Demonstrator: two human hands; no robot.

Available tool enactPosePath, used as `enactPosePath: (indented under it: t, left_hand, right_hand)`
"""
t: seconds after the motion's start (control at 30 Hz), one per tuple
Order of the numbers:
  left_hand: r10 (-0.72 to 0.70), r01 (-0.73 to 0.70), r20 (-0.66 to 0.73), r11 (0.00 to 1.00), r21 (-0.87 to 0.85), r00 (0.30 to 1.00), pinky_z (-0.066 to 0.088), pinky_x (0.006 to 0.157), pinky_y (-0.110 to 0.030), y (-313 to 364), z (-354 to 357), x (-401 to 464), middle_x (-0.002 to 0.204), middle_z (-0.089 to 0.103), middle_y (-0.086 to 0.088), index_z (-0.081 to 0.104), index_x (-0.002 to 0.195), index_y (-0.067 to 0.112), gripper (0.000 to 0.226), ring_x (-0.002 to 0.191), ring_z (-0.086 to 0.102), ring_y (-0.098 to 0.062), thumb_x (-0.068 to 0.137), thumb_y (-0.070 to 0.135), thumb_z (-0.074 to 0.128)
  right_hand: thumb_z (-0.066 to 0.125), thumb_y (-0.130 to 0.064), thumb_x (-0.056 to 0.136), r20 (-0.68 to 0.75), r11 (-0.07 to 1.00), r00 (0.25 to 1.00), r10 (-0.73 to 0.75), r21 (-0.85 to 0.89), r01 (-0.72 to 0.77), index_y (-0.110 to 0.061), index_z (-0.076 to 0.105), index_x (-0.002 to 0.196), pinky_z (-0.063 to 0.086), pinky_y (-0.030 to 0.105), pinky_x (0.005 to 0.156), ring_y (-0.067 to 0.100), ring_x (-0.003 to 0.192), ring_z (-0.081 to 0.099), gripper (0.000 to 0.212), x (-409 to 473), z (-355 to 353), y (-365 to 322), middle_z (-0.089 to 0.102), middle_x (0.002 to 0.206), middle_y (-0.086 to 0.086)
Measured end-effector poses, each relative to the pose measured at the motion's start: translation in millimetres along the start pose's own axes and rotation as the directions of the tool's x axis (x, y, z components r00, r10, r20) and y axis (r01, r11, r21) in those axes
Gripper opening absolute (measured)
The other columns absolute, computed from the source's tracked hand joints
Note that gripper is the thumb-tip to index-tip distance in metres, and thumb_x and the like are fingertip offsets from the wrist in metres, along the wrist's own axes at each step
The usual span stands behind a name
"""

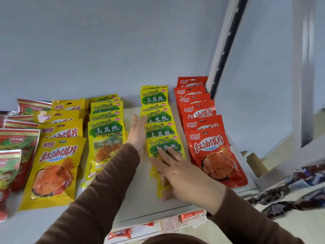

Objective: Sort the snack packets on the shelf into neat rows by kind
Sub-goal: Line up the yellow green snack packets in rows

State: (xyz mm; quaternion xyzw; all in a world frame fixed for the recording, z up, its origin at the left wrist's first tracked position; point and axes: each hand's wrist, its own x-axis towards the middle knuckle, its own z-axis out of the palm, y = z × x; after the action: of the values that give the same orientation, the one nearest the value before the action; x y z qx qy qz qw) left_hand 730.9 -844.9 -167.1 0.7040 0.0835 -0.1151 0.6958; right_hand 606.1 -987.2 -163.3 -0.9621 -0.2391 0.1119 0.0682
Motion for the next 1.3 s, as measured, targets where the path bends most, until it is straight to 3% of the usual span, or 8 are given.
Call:
enactPosePath:
  t: [0.17, 0.33, 0.47, 0.63, 0.8, 0.87, 1.13, 1.3]
  left_hand:
    - [0.014, -0.011, 0.032, 0.996, -0.091, 0.999, 0.026, 0.121, -0.05, -6.2, 26.7, 12.0, 0.161, 0.033, -0.004, 0.022, 0.158, 0.021, 0.074, 0.146, 0.034, -0.024, 0.092, 0.041, 0.047]
    - [0.037, -0.033, 0.027, 0.988, -0.154, 0.999, 0.038, 0.114, -0.054, -14.6, 25.8, 23.6, 0.149, 0.05, -0.004, 0.033, 0.152, 0.023, 0.057, 0.136, 0.049, -0.027, 0.098, 0.035, 0.046]
    - [0.007, -0.001, 0.039, 0.989, -0.145, 0.999, 0.03, 0.118, -0.055, -8.7, 19.0, 41.0, 0.158, 0.038, -0.011, 0.022, 0.157, 0.018, 0.071, 0.144, 0.039, -0.032, 0.096, 0.043, 0.049]
    - [0.005, -0.007, -0.04, 0.999, -0.054, 0.999, 0.031, 0.119, -0.05, 3.7, 11.9, 59.0, 0.155, 0.044, -0.007, 0.035, 0.153, 0.015, 0.105, 0.143, 0.041, -0.027, 0.063, 0.067, 0.048]
    - [-0.072, 0.073, -0.067, 0.997, 0.017, 0.995, 0.049, 0.104, -0.053, 10.0, 16.4, 66.9, 0.135, 0.061, -0.014, 0.059, 0.126, 0.017, 0.062, 0.125, 0.059, -0.035, 0.08, 0.057, 0.05]
    - [-0.077, 0.078, -0.042, 0.997, 0.022, 0.996, 0.05, 0.103, -0.052, 10.3, 20.3, 67.5, 0.135, 0.063, -0.011, 0.06, 0.129, 0.019, 0.061, 0.123, 0.061, -0.033, 0.081, 0.058, 0.052]
    - [0.003, 0.003, -0.081, 0.998, 0.066, 0.997, 0.044, 0.11, -0.053, 5.7, 22.7, 40.0, 0.145, 0.053, -0.015, 0.046, 0.143, 0.008, 0.063, 0.132, 0.052, -0.035, 0.097, 0.05, 0.043]
    - [0.079, -0.079, -0.002, 0.995, 0.058, 0.997, 0.023, 0.123, -0.043, -25.3, 22.5, -19.5, 0.161, 0.034, 0.0, 0.032, 0.156, 0.019, 0.094, 0.148, 0.032, -0.017, 0.078, 0.07, 0.045]
  right_hand:
    - [0.079, -0.043, 0.078, -0.045, 1.0, 0.999, 0.01, 0.014, -0.01, -0.028, 0.009, 0.157, 0.007, 0.041, 0.122, 0.03, 0.153, -0.003, 0.107, 0.5, 0.5, 9.3, 0.002, 0.167, 0.006]
    - [0.081, -0.038, 0.077, -0.029, 1.0, 1.0, 0.0, 0.022, 0.001, -0.027, 0.01, 0.158, 0.008, 0.041, 0.122, 0.029, 0.153, -0.003, 0.107, -0.6, -1.7, 15.4, 0.002, 0.167, 0.004]
    - [0.081, -0.043, 0.076, -0.026, 1.0, 1.0, -0.008, 0.018, 0.008, -0.029, 0.01, 0.158, 0.009, 0.042, 0.122, 0.029, 0.153, -0.002, 0.109, -4.2, -2.6, 15.0, 0.002, 0.167, 0.004]
    - [0.079, -0.046, 0.077, -0.039, 1.0, 0.999, -0.003, -0.004, 0.003, -0.028, 0.009, 0.158, 0.01, 0.042, 0.122, 0.029, 0.153, -0.001, 0.108, -8.2, -6.6, 14.5, -0.001, 0.167, 0.005]
    - [0.075, -0.046, 0.082, -0.048, 0.999, 0.998, 0.029, 0.035, -0.027, -0.027, 0.006, 0.159, 0.009, 0.044, 0.124, 0.026, 0.153, -0.005, 0.105, -6.2, -7.2, 12.6, -0.002, 0.167, 0.003]
    - [0.073, -0.046, 0.083, -0.029, 0.999, 0.999, 0.023, 0.028, -0.022, -0.027, 0.006, 0.159, 0.01, 0.045, 0.124, 0.026, 0.153, -0.006, 0.104, -6.3, -5.6, 12.9, -0.003, 0.167, 0.002]
    - [0.071, -0.047, 0.084, -0.162, 0.998, 0.987, 0.017, 0.056, -0.008, -0.022, 0.015, 0.157, 0.013, 0.048, 0.123, 0.029, 0.153, -0.001, 0.095, -14.9, 6.0, 12.9, 0.005, 0.166, 0.008]
    - [0.066, -0.044, 0.087, -0.199, 0.999, 0.979, -0.04, 0.025, 0.046, -0.017, 0.021, 0.155, 0.016, 0.046, 0.122, 0.031, 0.152, 0.003, 0.086, -26.7, 26.3, 12.3, 0.01, 0.165, 0.012]
